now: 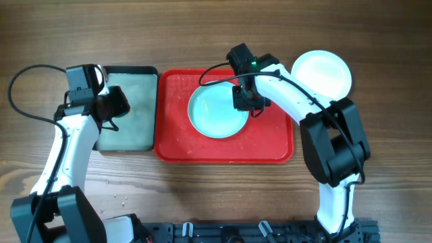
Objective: Clean dirty plates on tray and stack at the side
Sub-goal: 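Grasp the teal plate rim and slide it to the tray center with right gripper, then lift the sponge with left gripper and bring it over the teal plate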
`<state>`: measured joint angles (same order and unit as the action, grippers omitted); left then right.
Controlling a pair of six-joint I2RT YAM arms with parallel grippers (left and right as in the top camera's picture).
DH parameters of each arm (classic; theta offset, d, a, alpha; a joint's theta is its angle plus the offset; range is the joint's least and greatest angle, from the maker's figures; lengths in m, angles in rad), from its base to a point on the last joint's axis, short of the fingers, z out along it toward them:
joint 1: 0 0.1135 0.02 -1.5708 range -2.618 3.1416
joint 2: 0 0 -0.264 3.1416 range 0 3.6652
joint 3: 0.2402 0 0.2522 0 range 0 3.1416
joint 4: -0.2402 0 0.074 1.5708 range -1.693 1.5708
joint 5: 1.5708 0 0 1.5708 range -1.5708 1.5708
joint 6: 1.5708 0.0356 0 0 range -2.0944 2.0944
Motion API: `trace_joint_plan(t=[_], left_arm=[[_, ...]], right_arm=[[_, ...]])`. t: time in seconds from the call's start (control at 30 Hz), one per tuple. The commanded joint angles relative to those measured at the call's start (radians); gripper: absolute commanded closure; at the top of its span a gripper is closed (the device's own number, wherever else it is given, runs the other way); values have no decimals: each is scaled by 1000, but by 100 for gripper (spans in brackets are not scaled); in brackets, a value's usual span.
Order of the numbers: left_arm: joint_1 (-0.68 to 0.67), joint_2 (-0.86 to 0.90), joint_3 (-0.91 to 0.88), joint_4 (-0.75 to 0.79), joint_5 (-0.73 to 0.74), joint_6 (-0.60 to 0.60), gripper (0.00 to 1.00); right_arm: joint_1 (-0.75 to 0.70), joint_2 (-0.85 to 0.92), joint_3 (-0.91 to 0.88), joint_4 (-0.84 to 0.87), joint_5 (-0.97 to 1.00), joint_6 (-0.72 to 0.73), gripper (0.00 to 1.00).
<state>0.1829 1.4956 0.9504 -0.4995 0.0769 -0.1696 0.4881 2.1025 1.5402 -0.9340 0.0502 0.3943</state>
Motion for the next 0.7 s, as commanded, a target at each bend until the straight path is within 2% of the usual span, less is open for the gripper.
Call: trace_joint_plan(t=[0.0, 0.1, 0.17, 0.27, 0.33, 0.5, 0.67], left_arm=[[4, -9, 5, 33, -10, 31, 96], [4, -9, 55, -23, -10, 62, 96], [4, -9, 103, -83, -8, 74, 96], [4, -9, 204, -188, 2, 89, 96], [0, -9, 270, -249, 1, 118, 96], [-59, 42, 450, -433, 14, 225, 96], [-195, 108, 506, -426, 71, 245, 96]], right_arm=[[-11, -37, 48, -19, 11, -104, 78], [-26, -82, 84, -26, 4, -133, 56], [-41, -101, 86, -21, 0, -132, 52], [-80, -103, 85, -8, -96, -138, 48], [-106, -103, 85, 14, -216, -205, 48], [-154, -103, 85, 16, -262, -211, 48], [-182, -102, 85, 5, -262, -210, 38]])
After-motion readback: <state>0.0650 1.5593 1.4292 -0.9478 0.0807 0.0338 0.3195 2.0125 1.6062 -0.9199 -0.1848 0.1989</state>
